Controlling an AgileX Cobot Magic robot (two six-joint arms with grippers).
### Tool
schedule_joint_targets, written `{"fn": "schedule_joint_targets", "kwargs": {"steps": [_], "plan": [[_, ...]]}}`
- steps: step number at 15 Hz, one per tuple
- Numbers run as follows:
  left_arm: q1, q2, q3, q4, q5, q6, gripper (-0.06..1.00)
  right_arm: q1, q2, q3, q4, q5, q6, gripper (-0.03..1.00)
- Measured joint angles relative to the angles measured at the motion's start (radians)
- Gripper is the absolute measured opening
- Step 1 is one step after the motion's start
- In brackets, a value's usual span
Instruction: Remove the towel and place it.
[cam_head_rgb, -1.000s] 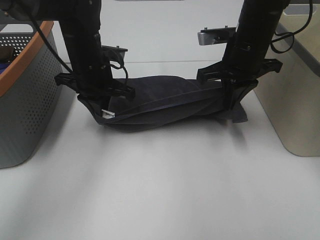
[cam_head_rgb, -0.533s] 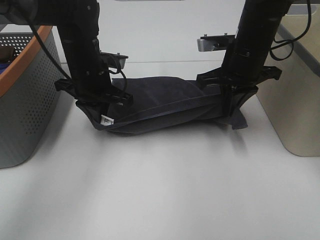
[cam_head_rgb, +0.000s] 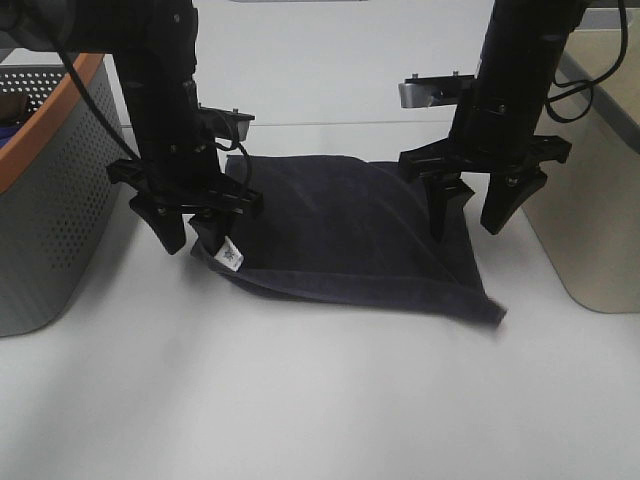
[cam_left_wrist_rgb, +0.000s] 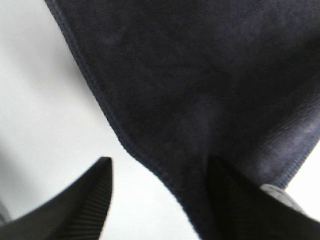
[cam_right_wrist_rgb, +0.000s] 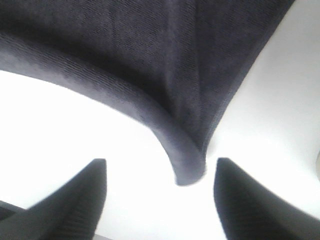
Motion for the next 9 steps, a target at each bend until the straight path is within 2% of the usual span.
{"fn": "schedule_joint_targets", "kwargs": {"steps": [1, 2, 4, 9], "plan": [[0.0, -0.002, 0.0, 0.0, 0.001, 0.0, 0.7, -0.001, 0.0, 0.0, 0.005, 0.0, 0.0, 0.68], [0.0, -0.003, 0.001, 0.0, 0.001, 0.0, 0.73, -0.001, 0.0, 0.0, 0.006, 0.0, 0.0, 0.73], [0.0, -0.006, 0.001, -0.004, 0.001, 0.001, 0.75, -0.001, 0.0, 0.0, 0.006, 0.0, 0.0, 0.76], [0.0, -0.042, -0.02, -0.015, 0.004, 0.0, 0.76, -0.001, -0.049, 0.0, 0.023, 0.0, 0.0, 0.76]]}}
